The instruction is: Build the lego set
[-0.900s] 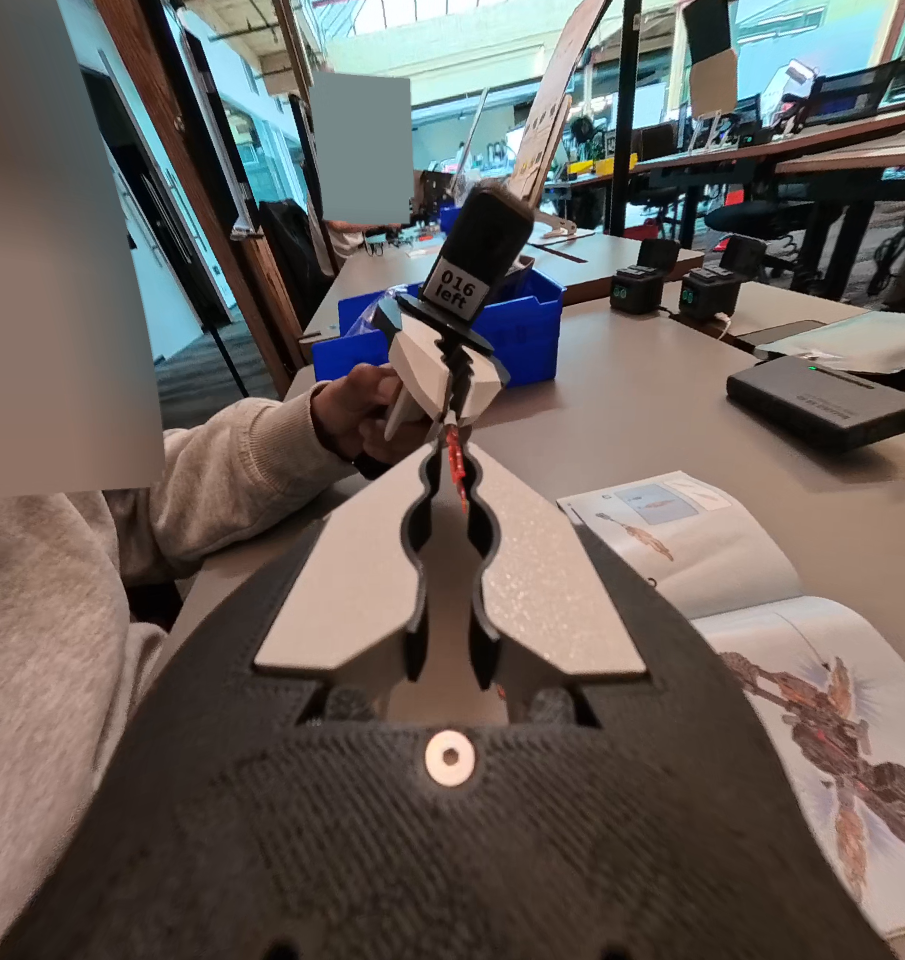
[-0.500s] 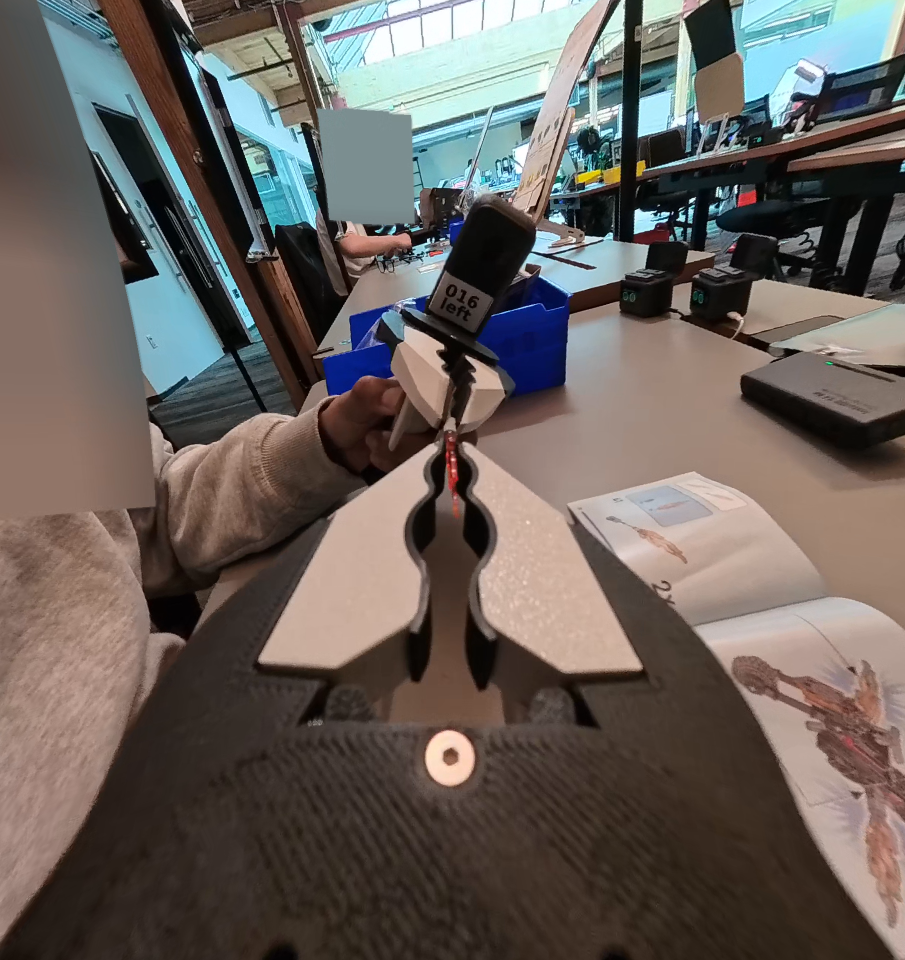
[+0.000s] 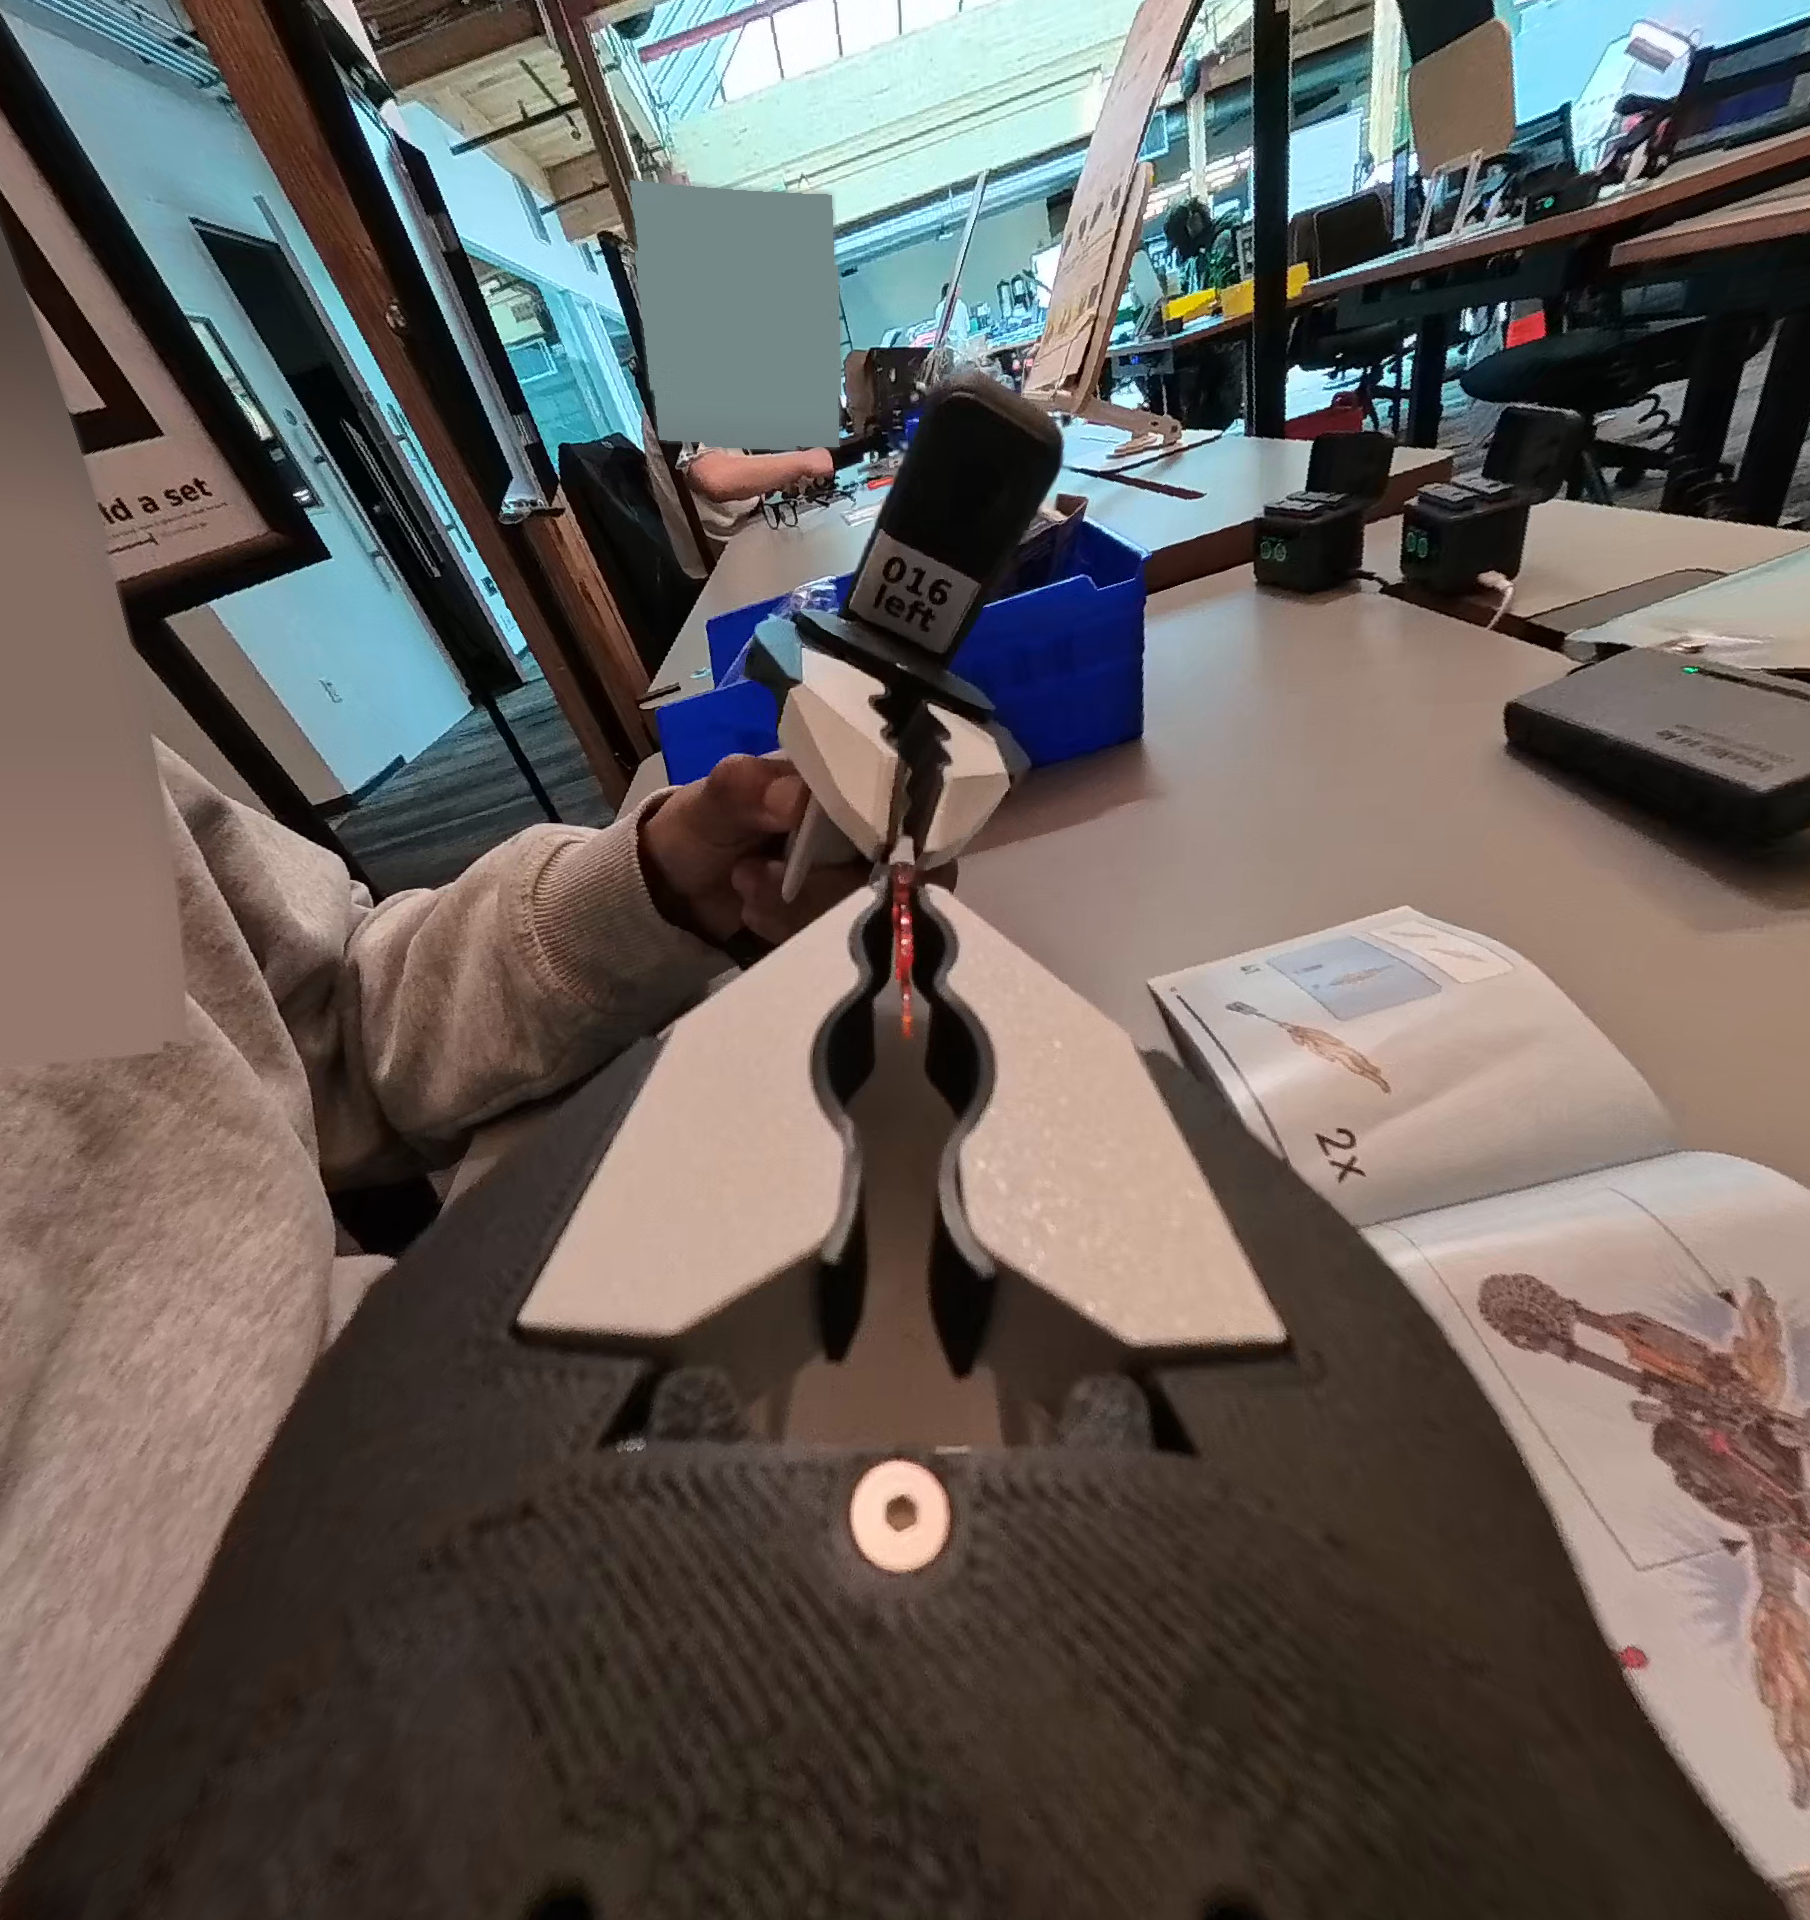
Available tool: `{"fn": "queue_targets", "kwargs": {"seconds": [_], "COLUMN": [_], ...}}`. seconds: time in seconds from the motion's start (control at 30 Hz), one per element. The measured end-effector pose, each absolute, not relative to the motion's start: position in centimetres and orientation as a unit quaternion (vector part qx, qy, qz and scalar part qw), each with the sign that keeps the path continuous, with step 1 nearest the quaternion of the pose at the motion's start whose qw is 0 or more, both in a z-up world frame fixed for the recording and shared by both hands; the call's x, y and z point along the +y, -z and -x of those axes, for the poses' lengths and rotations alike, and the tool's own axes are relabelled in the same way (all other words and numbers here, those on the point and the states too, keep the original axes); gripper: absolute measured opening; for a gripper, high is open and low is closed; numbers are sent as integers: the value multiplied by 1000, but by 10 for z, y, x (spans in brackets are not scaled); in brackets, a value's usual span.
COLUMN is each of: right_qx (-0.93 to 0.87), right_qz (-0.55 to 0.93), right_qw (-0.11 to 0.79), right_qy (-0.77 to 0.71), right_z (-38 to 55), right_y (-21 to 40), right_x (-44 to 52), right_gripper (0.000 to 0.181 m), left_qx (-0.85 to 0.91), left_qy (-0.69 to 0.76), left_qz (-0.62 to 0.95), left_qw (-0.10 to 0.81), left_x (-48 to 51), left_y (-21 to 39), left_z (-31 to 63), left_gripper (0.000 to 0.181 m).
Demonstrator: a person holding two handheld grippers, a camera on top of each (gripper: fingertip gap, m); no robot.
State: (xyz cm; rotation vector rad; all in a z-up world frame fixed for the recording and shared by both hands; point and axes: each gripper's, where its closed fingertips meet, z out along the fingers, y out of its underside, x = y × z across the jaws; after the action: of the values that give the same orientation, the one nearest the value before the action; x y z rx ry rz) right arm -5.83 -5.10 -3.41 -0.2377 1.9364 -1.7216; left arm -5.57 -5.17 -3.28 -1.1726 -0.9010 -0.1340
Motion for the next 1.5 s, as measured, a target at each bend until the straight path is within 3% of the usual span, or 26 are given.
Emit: {"fn": "queue_targets", "kwargs": {"seconds": [0.87, 1.2, 1.5], "right_qx": [706, 722, 718], "right_qz": [81, 97, 106], "right_qw": [297, 259, 262], "right_qy": [637, 634, 636], "right_z": [52, 54, 48], "right_y": [35, 38, 37], "right_x": [-55, -53, -54], "right_gripper": [0, 0, 1], "left_qx": [-386, -380, -381], "left_qy": [37, 50, 50], "left_qz": [538, 549, 558], "left_qw": [748, 743, 735], "left_x": [-53, -52, -48], "left_y": [26, 32, 33], "left_z": [54, 52, 51], "left_gripper": [3, 11, 4]}}
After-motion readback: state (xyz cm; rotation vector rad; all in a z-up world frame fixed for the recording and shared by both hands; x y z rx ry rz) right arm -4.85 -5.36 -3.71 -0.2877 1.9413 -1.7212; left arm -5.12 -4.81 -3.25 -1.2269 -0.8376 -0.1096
